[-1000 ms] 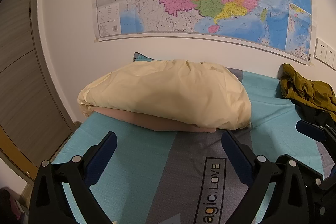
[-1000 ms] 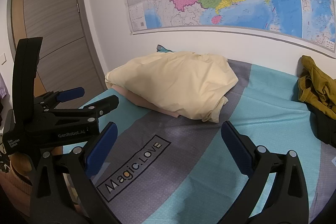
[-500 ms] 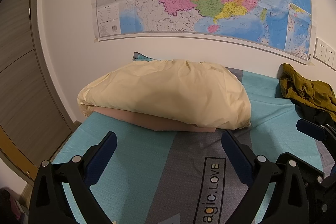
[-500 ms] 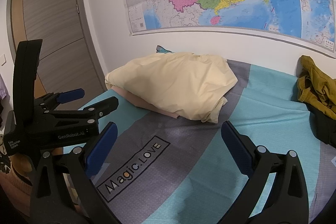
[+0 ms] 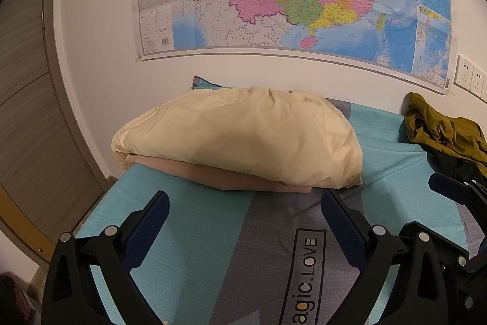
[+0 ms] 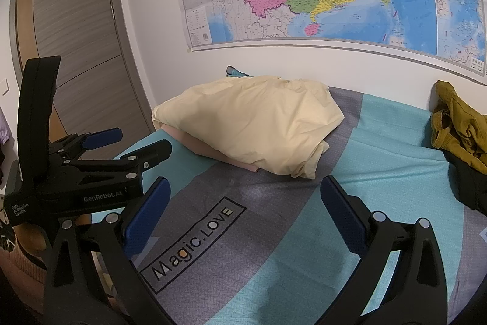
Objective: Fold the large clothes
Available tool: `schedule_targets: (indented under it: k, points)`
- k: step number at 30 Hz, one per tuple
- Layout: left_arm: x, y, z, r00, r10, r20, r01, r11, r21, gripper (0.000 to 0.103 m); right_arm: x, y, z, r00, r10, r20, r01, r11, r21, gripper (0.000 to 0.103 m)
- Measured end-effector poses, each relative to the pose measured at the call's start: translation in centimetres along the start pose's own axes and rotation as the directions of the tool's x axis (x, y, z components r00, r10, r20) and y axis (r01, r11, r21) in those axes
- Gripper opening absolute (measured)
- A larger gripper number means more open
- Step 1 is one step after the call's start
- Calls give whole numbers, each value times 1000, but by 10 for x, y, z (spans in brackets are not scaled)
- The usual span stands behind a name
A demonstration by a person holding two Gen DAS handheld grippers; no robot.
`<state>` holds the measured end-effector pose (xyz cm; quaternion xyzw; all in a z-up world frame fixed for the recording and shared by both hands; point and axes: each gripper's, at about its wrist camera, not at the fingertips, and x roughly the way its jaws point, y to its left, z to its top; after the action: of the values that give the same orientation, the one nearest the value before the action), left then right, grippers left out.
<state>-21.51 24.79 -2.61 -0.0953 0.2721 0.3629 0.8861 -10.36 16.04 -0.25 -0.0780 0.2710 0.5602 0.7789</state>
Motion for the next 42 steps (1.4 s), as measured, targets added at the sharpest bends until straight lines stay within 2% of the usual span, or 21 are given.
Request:
schedule_targets:
  k: [42]
  points:
    - [1, -2, -3, 1000, -1, -7, 1, 1000, 3, 96, -1, 0, 0, 1000, 12, -5, -12, 1000, 2, 97]
